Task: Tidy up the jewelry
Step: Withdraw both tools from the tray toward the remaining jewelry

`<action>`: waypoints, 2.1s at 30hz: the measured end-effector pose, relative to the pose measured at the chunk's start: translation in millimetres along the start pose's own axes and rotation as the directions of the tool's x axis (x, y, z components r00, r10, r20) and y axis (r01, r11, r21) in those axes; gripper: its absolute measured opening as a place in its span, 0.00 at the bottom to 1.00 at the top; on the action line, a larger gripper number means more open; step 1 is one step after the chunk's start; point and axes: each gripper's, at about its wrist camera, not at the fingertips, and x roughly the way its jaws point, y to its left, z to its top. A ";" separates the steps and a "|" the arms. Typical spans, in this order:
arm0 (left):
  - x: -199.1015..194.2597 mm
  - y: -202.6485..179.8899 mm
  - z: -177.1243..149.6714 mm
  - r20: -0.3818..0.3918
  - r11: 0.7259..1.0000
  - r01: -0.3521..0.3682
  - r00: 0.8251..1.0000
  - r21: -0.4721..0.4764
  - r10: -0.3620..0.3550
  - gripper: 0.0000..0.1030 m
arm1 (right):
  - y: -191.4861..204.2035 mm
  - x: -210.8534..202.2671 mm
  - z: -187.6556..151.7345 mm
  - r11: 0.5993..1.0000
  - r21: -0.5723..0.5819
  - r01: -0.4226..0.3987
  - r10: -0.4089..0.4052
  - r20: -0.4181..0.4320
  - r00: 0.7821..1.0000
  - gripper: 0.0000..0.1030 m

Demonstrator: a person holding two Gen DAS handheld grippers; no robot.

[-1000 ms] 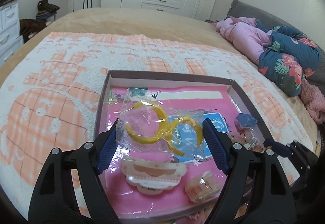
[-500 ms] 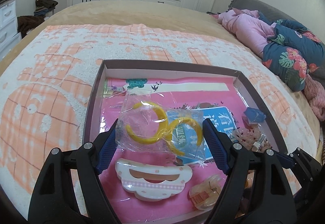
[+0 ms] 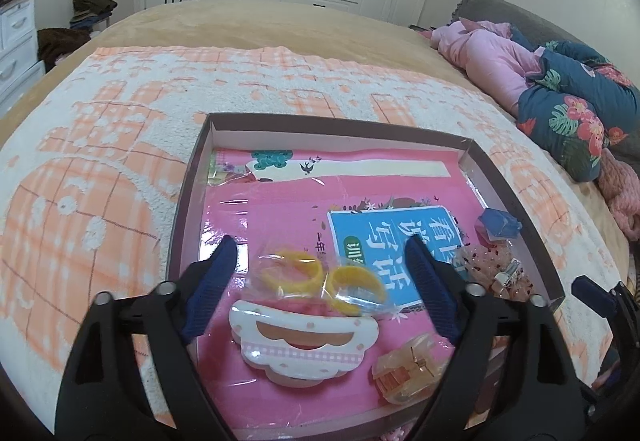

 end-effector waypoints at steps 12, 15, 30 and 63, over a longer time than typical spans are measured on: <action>-36.7 -8.2 -6.2 0.073 1.000 0.001 0.997 -0.002 -0.001 0.85 | -10.8 -20.1 -6.1 0.999 0.035 0.031 -0.032 0.032 0.999 0.89; -49.8 -10.9 -9.0 0.103 1.000 -0.002 0.995 0.002 0.002 0.87 | -10.6 -28.6 -6.4 0.999 0.030 0.042 -0.043 0.056 0.997 0.90; -108.8 -26.4 -24.9 0.233 1.000 -0.007 0.973 0.024 0.001 0.89 | -6.2 -63.7 -9.3 0.999 0.011 0.050 -0.051 0.142 0.989 0.92; -152.6 -7.2 -82.6 0.249 0.998 -0.058 0.967 0.008 0.055 0.89 | -0.3 -87.0 -30.6 0.999 -0.024 0.042 -0.038 0.134 0.990 0.93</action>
